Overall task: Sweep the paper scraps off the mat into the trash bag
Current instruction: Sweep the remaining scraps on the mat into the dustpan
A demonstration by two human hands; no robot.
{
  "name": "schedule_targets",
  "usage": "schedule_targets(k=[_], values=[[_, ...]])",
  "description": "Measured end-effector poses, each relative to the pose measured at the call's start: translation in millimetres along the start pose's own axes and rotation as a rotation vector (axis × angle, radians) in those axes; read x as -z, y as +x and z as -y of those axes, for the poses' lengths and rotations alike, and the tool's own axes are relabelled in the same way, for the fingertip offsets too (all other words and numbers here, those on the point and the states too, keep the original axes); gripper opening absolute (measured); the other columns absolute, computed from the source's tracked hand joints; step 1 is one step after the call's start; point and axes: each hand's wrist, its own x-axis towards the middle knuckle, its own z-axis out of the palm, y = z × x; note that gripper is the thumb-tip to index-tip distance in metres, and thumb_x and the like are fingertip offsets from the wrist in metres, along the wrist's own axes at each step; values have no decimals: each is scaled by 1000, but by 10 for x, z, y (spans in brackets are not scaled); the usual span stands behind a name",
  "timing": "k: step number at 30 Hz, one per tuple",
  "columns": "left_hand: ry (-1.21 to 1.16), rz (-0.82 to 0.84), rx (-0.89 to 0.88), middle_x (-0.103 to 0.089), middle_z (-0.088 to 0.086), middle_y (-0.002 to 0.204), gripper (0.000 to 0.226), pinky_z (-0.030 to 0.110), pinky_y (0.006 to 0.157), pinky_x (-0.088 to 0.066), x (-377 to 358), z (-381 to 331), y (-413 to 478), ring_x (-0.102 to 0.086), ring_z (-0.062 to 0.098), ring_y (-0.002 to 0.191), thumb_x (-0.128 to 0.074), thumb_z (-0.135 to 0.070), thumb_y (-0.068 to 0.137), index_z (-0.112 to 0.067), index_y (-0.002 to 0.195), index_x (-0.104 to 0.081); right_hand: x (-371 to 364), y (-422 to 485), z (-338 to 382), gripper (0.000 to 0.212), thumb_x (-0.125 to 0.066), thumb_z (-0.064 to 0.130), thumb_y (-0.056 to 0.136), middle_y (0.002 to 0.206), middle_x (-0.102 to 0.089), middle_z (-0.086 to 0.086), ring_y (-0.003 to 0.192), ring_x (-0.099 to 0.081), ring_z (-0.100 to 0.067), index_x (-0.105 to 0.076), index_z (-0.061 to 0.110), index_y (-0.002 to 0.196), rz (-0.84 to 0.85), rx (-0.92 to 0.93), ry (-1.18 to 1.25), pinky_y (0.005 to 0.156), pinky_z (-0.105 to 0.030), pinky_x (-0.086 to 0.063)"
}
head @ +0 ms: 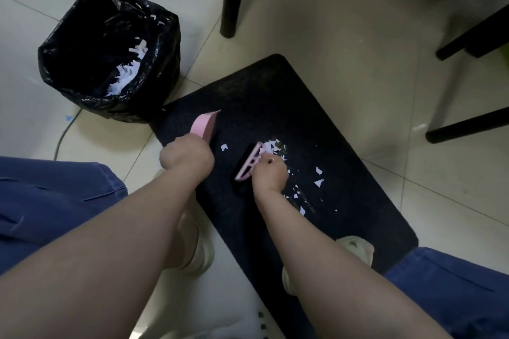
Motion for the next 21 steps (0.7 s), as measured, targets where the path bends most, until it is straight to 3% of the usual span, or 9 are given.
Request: schedule_targets(k=[3, 6, 8, 11, 14, 17, 21], values=[[-7, -6, -7, -62, 6, 118, 38, 30, 77, -44, -41, 35, -22, -60, 25, 108, -64, -33, 84, -15, 117, -62, -212, -81, 26, 16, -47, 18, 100, 95, -68, -6, 78, -66, -20, -62, 20, 104, 128, -5, 259, 80, -37, -57], [-18, 3, -1, -63, 6, 117, 37, 30, 73, -41, -47, 48, -37, -60, 25, 107, -65, -31, 84, -14, 117, -62, -337, -82, 169, 20, -43, 13, 102, 85, -63, -3, 77, -64, -15, -59, 10, 114, 244, -46, 499, 81, -31, -57], [-15, -6, 0, -62, 7, 119, 37, 30, 74, -42, -42, 43, -25, -59, 26, 109, -64, -27, 85, -13, 119, -60, -384, -25, 215, 22, -41, 11, 103, 87, -62, -4, 77, -64, -15, -57, 6, 118, 327, -79, 534, 81, -29, -56], [-15, -5, 1, -60, 8, 122, 37, 31, 79, -44, -30, 20, 5, -58, 26, 112, -63, -23, 86, -12, 121, -59, -289, 109, 229, 27, -41, 15, 101, 102, -66, -10, 88, -66, -24, -58, 6, 120, 266, 75, 57, 83, -39, -55], [-24, -5, 5, -61, 8, 119, 40, 30, 72, -41, -16, -15, 41, -59, 27, 108, -66, -31, 85, -11, 119, -59, -45, 196, 304, 25, -41, 12, 99, 110, -65, -14, 103, -61, -30, -55, 5, 118, 64, 252, -327, 82, -36, -48], [-31, -11, -8, -63, 8, 115, 37, 30, 69, -38, 7, -59, 55, -60, 27, 106, -67, -29, 85, -11, 116, -60, 78, 231, 362, 25, -38, 14, 99, 111, -65, -16, 104, -61, -32, -56, 5, 115, -11, 322, -318, 87, -40, -50], [-14, -28, -34, -64, 8, 113, 34, 30, 68, -38, -4, -52, 17, -61, 27, 104, -65, -28, 86, -11, 114, -61, -75, 236, 318, 25, -40, 20, 100, 101, -65, -4, 94, -62, -22, -60, 11, 112, 139, 238, -285, 75, -31, -48]])
